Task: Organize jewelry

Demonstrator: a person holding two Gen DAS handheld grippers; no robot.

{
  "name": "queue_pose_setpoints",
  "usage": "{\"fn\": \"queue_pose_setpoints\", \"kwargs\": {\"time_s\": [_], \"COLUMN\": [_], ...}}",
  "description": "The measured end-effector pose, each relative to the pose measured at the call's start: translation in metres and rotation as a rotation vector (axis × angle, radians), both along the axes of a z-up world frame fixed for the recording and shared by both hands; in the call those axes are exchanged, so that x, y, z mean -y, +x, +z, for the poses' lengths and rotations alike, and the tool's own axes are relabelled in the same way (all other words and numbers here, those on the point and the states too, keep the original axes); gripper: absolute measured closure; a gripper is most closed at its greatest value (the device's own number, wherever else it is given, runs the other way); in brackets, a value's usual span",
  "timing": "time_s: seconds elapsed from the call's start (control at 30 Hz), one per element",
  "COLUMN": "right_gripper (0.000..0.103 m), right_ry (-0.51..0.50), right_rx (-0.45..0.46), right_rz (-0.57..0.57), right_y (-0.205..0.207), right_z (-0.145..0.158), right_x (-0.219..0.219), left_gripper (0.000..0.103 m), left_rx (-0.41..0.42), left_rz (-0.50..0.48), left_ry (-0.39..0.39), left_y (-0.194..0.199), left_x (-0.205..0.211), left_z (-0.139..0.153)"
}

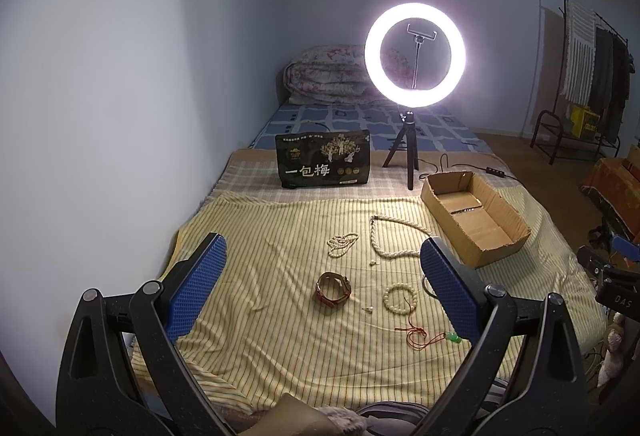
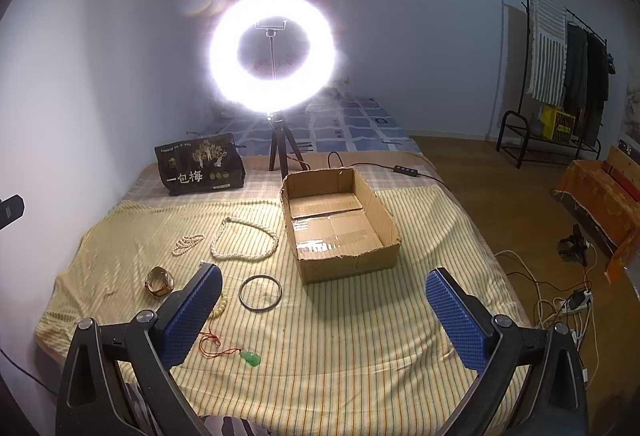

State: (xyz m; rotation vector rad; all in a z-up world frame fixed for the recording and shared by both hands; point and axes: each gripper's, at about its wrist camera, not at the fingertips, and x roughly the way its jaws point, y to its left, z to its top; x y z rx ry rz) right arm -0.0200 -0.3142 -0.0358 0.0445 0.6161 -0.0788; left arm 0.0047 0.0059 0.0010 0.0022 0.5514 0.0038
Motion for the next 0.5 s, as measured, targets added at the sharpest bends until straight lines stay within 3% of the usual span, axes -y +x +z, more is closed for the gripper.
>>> {"fn": "queue_pose_setpoints", "kwargs": {"time_s": [0.33, 0.5], "right_gripper": [0.000, 0.000], "right_ry": [-0.045, -0.068], "right_rx": [-0.037, -0.041], "right_rz": [0.006, 0.094], "right_y": [0.012, 0.021], "right_z": [-0.024, -0.043], "right_x": [-0.001, -0.002], "left_gripper": [0.004, 0.004], "left_rx": [-0.061, -0.127], "left_rz": [0.012, -0.003], "left_ry": [0.035, 0.048], "left_y": [0.024, 0.045], "left_x": [-0.012, -0.024], "left_z": [-0.027, -0.053]}}
